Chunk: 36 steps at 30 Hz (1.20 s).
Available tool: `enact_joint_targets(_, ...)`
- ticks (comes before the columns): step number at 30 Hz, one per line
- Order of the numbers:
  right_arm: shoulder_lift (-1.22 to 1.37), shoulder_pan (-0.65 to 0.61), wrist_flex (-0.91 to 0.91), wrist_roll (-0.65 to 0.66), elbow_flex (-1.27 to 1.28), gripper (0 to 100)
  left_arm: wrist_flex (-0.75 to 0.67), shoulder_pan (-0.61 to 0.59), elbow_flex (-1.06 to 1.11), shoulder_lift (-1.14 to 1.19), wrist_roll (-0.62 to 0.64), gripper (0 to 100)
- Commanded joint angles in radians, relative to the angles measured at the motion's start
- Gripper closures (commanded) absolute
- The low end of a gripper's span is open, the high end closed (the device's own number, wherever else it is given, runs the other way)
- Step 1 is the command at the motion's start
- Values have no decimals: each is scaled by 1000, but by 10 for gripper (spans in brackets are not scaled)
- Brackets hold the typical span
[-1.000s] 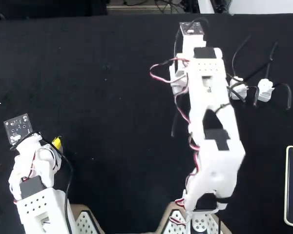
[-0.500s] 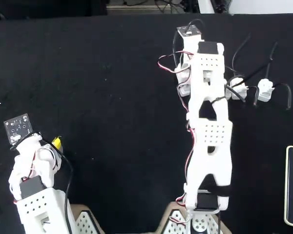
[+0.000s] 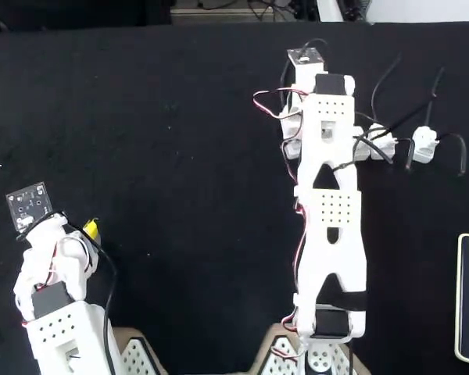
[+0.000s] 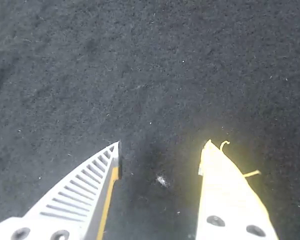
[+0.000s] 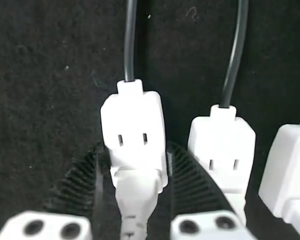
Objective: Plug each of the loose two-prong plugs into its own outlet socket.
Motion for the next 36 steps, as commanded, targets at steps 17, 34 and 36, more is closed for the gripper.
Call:
enact_joint_targets(17,-116,-37,35,26,-39,839,-9,-10,-56,-9,11,737)
enact_joint_targets(34,-320,-66,34,-17,226,758,-9,-12,-56,-9,9,737)
enact_joint_targets(36,-343,-60,34,-18,220,758,-9,-12,-56,-9,9,737)
